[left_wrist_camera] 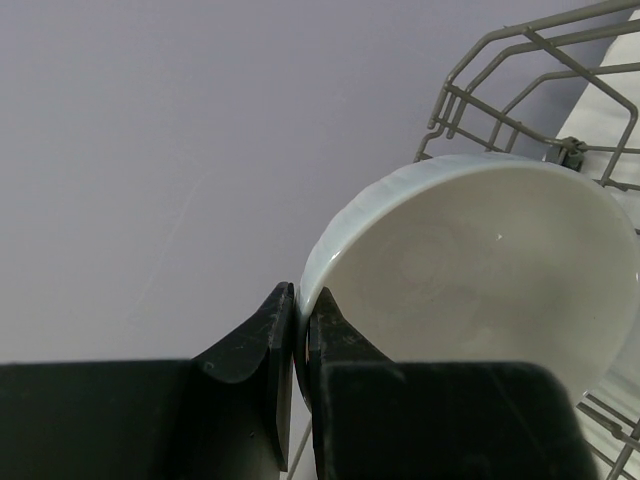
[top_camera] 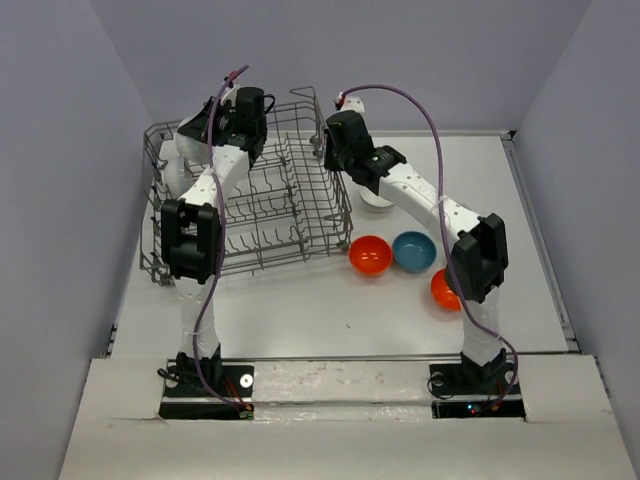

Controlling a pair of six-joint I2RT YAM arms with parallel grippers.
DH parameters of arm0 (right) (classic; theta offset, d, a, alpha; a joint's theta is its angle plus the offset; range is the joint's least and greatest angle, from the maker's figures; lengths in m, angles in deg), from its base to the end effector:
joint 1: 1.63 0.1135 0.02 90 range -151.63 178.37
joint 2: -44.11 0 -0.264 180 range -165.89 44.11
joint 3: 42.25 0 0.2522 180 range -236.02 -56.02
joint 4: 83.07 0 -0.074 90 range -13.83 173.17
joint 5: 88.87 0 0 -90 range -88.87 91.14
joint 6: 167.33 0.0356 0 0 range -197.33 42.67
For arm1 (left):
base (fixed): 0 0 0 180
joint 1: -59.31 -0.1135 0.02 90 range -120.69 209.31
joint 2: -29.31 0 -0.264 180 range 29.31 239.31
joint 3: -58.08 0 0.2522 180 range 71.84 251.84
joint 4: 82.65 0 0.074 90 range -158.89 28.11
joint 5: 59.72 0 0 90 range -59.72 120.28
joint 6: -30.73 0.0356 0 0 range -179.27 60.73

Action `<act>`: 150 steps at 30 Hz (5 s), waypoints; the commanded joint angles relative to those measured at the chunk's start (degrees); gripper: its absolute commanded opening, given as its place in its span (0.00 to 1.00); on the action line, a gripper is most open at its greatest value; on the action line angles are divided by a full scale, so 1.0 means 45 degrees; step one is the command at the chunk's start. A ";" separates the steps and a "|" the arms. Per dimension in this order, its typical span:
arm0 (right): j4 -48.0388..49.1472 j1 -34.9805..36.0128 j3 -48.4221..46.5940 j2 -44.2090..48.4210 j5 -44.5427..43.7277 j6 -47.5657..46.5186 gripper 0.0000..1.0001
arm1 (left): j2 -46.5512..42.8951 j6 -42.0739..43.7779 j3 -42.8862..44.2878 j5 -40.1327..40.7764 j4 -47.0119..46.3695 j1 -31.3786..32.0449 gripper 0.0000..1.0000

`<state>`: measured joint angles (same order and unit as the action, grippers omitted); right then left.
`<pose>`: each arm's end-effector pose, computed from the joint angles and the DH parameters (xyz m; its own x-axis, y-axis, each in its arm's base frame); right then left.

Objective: Load the bowls into the dish rack
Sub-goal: Insert the bowl into the dish rack.

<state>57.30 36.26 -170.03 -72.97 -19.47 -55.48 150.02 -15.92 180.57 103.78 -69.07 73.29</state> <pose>0.3880 0.2861 0.3435 -0.4778 0.0696 -0.8757 -0.1659 0.9718 0.1678 0.4830 -0.0851 0.3311 -0.7224 0.3808 -0.5772 -0.4762 0.3314 0.8145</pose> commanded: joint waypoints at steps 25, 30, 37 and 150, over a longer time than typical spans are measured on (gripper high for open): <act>0.4048 0.0740 0.7367 0.4239 -0.0559 0.4560 0.01 | -0.2779 0.4173 -0.2890 0.1714 -0.5347 0.0448 0.00; 0.4127 0.0740 0.7563 0.4396 -0.0403 0.4462 0.01 | -0.2625 0.4622 -0.3322 0.1909 -0.5857 0.0800 0.00; 0.4303 0.0740 0.7720 0.4298 -0.0032 0.4325 0.01 | -0.1961 0.7269 -0.4082 0.2300 -0.8370 0.1035 0.00; 0.4576 0.0740 0.8325 0.3830 0.0476 0.3895 0.01 | 0.2806 0.8471 -0.2365 0.2320 -0.8279 0.1640 0.05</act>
<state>81.65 38.51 -135.43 -53.03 -17.89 -34.91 162.78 22.11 169.90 112.39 -105.25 79.32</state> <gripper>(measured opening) 0.121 0.170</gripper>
